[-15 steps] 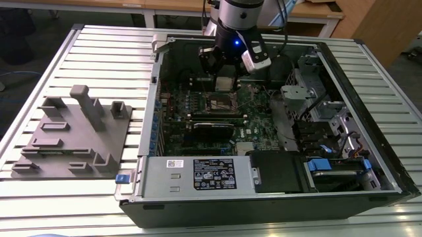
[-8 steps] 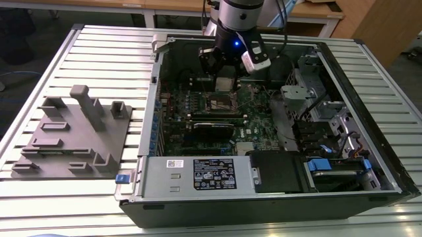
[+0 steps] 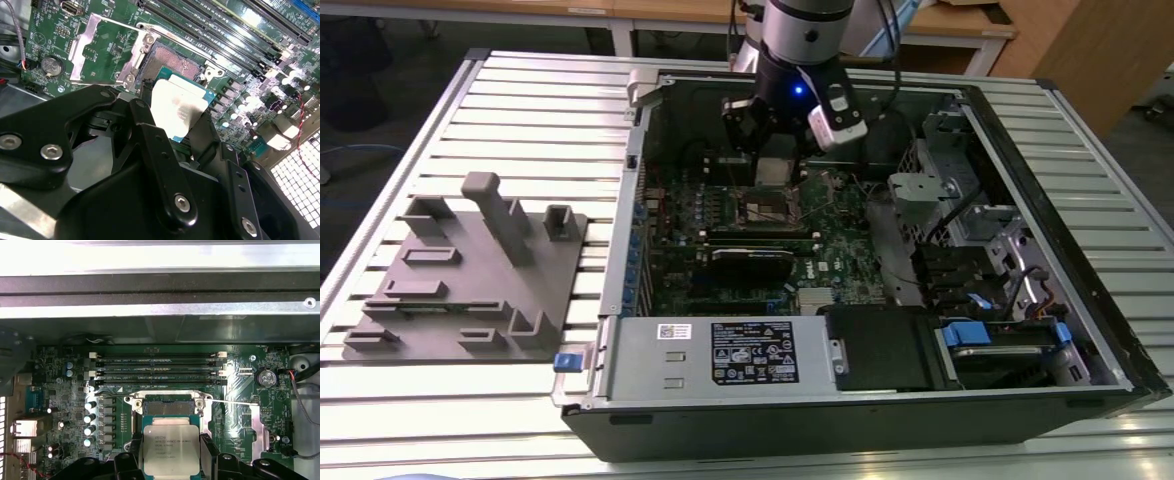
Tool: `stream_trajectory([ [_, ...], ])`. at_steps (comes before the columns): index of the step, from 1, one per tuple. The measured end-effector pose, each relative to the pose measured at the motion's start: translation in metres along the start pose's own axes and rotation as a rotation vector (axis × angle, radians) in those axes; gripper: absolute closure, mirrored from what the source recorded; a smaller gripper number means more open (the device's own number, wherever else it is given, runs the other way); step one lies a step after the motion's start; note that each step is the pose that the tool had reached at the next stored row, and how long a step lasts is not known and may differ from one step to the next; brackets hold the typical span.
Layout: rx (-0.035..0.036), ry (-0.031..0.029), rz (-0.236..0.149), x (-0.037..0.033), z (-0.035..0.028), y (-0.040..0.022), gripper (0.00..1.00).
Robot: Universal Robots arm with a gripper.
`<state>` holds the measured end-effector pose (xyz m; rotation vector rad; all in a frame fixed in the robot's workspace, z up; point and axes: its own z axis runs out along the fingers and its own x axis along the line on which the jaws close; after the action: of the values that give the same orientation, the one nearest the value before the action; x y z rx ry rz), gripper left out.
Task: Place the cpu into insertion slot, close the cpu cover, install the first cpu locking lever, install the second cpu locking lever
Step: 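Place the cpu into insertion slot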
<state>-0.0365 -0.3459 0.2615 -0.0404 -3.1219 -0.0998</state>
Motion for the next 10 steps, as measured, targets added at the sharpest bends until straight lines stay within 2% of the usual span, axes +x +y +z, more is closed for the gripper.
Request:
stream_trajectory([
  [6,0.0000,0.0000,0.000,0.0000,0.0003,0.0000,0.46],
  [10,0.0002,0.0000,0.000,0.0000,0.0028,-0.0002,0.46],
])
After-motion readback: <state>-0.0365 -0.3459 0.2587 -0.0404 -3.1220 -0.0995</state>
